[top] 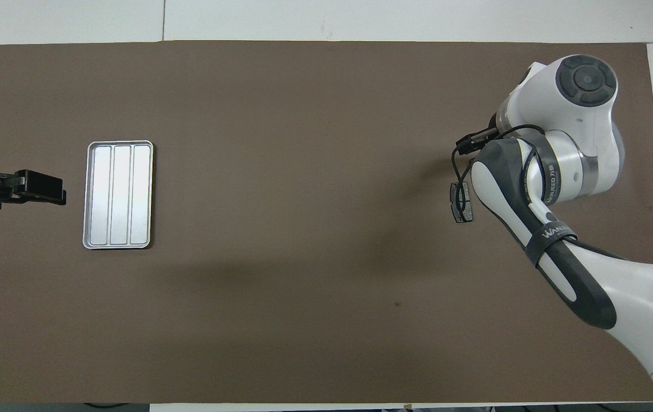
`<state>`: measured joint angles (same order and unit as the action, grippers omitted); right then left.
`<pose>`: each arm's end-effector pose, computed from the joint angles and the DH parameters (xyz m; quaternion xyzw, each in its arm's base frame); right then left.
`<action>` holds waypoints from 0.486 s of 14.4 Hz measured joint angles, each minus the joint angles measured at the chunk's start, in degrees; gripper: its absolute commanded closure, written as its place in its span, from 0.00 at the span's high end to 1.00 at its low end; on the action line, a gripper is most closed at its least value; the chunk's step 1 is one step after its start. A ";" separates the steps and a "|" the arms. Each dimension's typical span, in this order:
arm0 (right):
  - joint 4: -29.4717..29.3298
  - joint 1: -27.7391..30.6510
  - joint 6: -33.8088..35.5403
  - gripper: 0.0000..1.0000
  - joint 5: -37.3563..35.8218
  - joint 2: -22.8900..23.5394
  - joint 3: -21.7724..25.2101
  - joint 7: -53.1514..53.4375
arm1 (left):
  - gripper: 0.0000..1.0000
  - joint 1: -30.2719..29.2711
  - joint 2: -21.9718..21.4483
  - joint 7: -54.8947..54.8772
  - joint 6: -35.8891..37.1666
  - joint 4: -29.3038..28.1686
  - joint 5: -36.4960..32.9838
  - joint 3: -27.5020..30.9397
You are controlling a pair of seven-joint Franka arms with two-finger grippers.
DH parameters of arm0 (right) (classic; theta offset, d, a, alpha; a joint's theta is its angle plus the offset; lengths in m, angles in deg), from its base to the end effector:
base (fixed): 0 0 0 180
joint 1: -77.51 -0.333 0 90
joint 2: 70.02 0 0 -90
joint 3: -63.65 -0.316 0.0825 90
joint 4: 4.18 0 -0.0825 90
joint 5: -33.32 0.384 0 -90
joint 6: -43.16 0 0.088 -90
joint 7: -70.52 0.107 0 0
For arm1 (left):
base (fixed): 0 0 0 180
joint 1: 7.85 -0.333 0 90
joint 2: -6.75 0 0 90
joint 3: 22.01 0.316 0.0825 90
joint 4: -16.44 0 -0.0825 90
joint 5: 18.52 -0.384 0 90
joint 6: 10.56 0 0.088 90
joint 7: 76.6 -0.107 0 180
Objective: Place bearing gear from tray to pile
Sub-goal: 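Lower the second bearing beside the first near the pile and release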
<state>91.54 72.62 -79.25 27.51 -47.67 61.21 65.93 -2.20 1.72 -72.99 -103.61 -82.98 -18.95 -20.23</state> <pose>0.6655 0.0782 0.3863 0.9905 0.1271 0.0390 0.0348 0.5280 -0.0343 0.5988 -0.9999 0.0026 0.0115 0.0031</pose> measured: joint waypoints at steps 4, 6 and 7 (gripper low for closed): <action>-11.09 0.66 13.94 1.00 0.49 -2.72 0.11 0.13 | 1.00 0.00 0.00 0.00 0.01 0.00 0.00 0.00; -16.18 1.16 21.64 1.00 2.38 -3.91 0.43 0.45 | 1.00 0.00 0.00 0.00 0.01 0.00 0.00 0.00; -17.46 1.37 24.41 1.00 2.62 -4.78 0.53 1.20 | 1.00 0.00 0.00 0.00 0.01 0.00 0.00 0.00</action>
<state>74.08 73.99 -54.84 30.13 -52.45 61.73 67.14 -2.20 1.72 -72.99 -103.59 -82.98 -18.95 -20.23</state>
